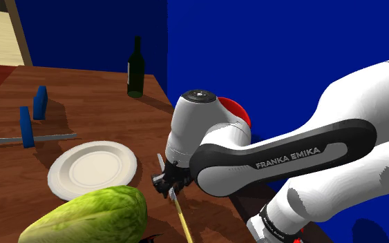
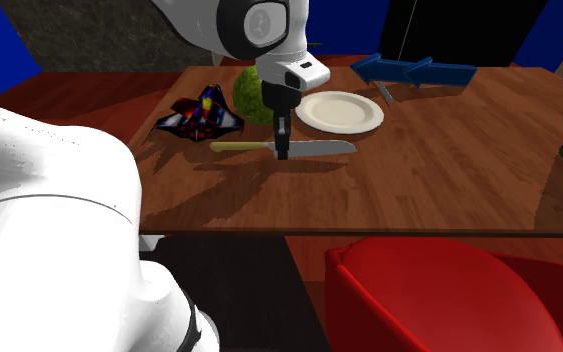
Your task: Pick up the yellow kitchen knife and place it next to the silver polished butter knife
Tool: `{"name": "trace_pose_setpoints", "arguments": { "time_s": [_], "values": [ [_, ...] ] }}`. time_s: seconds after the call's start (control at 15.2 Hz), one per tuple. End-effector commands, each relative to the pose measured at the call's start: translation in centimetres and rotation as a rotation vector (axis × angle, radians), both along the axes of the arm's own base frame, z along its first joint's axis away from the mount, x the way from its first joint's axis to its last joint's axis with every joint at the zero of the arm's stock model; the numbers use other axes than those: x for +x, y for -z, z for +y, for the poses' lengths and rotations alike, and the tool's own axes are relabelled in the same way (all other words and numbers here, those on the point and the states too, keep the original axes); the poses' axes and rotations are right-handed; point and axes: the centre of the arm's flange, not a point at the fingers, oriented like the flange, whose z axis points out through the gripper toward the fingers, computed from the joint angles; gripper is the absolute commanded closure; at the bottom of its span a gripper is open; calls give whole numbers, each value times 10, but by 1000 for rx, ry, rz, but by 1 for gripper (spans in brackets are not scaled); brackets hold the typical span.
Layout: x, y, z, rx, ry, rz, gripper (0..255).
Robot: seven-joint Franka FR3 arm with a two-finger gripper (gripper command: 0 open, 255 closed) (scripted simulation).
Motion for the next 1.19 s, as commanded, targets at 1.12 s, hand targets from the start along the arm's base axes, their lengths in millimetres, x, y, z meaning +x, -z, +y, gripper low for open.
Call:
{"name": "trace_pose_setpoints", "arguments": {
  "time_s": [1.12],
  "values": [
    [0, -53, 0, 0, 0, 0, 255]
  ]
}}
